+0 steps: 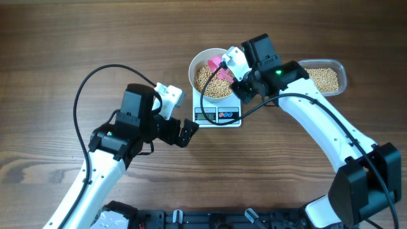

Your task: Scoop item into bowl and weigh 150g on scale

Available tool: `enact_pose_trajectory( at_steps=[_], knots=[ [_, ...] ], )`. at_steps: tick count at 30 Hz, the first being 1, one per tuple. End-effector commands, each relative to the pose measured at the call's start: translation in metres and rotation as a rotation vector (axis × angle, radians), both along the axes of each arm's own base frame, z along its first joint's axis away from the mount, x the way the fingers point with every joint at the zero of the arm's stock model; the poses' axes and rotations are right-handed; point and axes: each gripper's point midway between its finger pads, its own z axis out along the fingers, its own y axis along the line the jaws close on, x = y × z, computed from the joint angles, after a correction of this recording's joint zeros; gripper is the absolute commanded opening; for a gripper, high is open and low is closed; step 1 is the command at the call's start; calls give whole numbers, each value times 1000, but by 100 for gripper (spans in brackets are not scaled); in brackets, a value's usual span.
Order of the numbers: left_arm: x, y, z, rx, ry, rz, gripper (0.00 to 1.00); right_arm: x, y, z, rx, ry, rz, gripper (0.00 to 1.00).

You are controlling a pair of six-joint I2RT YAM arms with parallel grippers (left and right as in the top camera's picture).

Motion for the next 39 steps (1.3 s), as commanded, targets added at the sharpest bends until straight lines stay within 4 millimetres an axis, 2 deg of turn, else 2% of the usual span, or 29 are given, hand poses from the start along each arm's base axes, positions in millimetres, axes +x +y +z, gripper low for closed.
enact_pose_trajectory(
  at_steps=[1, 9, 23, 27, 39],
  knots=[
    [-2, -3, -2, -6, 5, -15, 100, 6, -1, 25, 28, -63, -30, 4],
    [-2, -3, -2, -6, 5, -15, 100, 3, 1, 41, 72, -83, -17, 4],
    [-2, -3, -2, -6, 5, -15, 100, 2, -2, 44, 211, -12, -30, 4],
    [-2, -3, -2, -6, 5, -15, 100, -3, 4, 47, 268, 17, -4, 4],
    [-2, -3, -2, -6, 5, -15, 100, -4, 5, 47, 272, 21, 0, 4]
  ],
)
